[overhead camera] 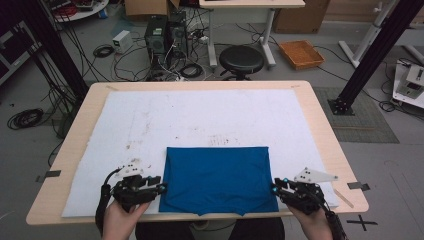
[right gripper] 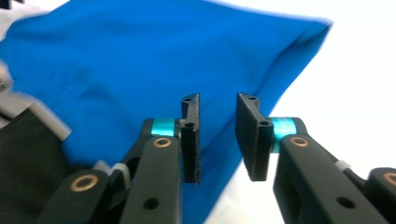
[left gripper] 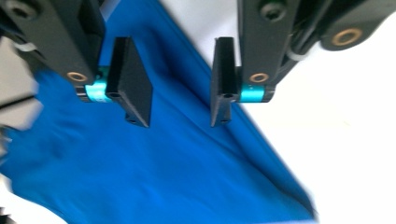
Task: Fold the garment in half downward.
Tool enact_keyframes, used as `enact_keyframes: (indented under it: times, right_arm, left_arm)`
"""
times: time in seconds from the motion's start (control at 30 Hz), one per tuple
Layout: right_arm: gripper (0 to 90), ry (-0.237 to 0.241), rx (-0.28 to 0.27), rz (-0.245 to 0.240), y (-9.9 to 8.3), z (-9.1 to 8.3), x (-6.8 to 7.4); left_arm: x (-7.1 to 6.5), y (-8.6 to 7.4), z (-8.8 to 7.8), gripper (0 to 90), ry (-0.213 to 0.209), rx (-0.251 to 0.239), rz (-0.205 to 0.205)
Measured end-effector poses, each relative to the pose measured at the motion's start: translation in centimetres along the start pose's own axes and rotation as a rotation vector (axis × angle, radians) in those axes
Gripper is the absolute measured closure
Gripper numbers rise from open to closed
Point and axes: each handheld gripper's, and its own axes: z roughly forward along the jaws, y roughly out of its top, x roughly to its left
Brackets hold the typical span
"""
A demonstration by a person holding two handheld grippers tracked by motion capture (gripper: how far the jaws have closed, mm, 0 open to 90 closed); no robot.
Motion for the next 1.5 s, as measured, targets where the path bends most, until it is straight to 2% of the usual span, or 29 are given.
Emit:
enact_keyframes:
  times: [0.13, 0.23, 0.3, 0.33, 0.4, 0.5, 0.6, 0.7, 0.8, 0.9, 0.97, 1.03, 1.1, 1.13, 1.17, 1.2, 1.3, 1.4, 1.5]
  right_arm:
    - [65.5, -0.054, -0.066, 0.009, 2.2, 1.3, -1.9]
    - [63.0, -0.088, -0.078, 0.024, 3.9, 3.1, -3.5]
    - [62.4, -0.108, -0.079, 0.052, 4.8, 4.4, -4.6]
    - [62.3, -0.111, -0.082, 0.073, 5.1, 5.0, -5.2]
    - [62.2, -0.129, -0.077, 0.108, 5.5, 6.3, -6.2]
    - [62.2, -0.148, -0.035, 0.172, 5.6, 8.1, -7.5]
    - [62.3, -0.154, -0.001, 0.193, 5.6, 9.3, -8.0]
    - [69.3, -0.148, 0.028, 0.188, 5.6, 10.0, -8.1]
    - [82.4, -0.134, 0.056, 0.147, 5.6, 10.4, -7.8]
    - [87.2, -0.128, 0.072, 0.120, 5.5, 10.7, -7.6]
    - [87.9, -0.126, 0.067, 0.116, 5.4, 10.6, -7.6]
    - [87.9, -0.126, 0.063, 0.118, 5.3, 10.5, -7.7]
    - [87.8, -0.127, 0.057, 0.118, 5.2, 10.3, -7.8]
    - [87.7, -0.125, 0.055, 0.121, 5.2, 10.3, -7.8]
    - [87.6, -0.126, 0.051, 0.119, 5.2, 10.3, -7.9]
    - [87.6, -0.124, 0.048, 0.122, 5.2, 10.2, -7.9]
    - [87.5, -0.126, 0.047, 0.117, 5.2, 10.3, -7.9]
    - [87.4, -0.130, 0.044, 0.117, 5.2, 10.3, -7.8]
    - [87.4, -0.130, 0.047, 0.122, 5.2, 10.2, -7.8]
  left_arm:
    - [1.4, 2.0, 1.1, 55.3, 0.039, -0.065, 0.025]
    - [2.8, 3.2, 2.3, 54.3, 0.044, -0.106, 0.013]
    - [3.7, 3.8, 3.3, 53.8, 0.096, -0.122, 0.013]
    - [4.2, 4.1, 3.8, 53.7, 0.122, -0.129, 0.027]
    - [5.2, 4.5, 4.8, 53.9, 0.169, -0.112, 0.033]
    - [6.4, 4.8, 6.3, 53.9, 0.159, -0.072, -0.030]
    - [6.7, 4.7, 7.3, 53.9, 0.153, -0.036, -0.038]
    - [6.7, 4.5, 7.7, 58.7, 0.171, 0.029, -0.056]
    - [6.5, 4.3, 7.5, 70.3, 0.207, 0.037, -0.018]
    - [6.4, 4.1, 7.4, 80.8, 0.232, 0.034, 0.003]
    - [6.6, 4.1, 7.3, 87.6, 0.224, 0.035, -0.005]
    - [6.8, 4.0, 7.2, 88.0, 0.199, 0.025, -0.039]
    - [6.9, 4.1, 7.1, 87.6, 0.184, 0.007, -0.042]
    - [6.9, 4.2, 7.0, 82.0, 0.188, -0.008, -0.044]
    - [6.9, 4.3, 7.0, 68.8, 0.193, -0.016, -0.058]
    - [7.1, 4.4, 7.0, 64.3, 0.173, -0.020, -0.069]
    - [7.2, 4.8, 7.5, 60.7, 0.156, -0.008, -0.071]
    - [7.2, 5.1, 8.2, 62.4, 0.145, -0.001, -0.068]
    - [6.9, 5.2, 8.8, 73.2, 0.124, 0.020, -0.053]
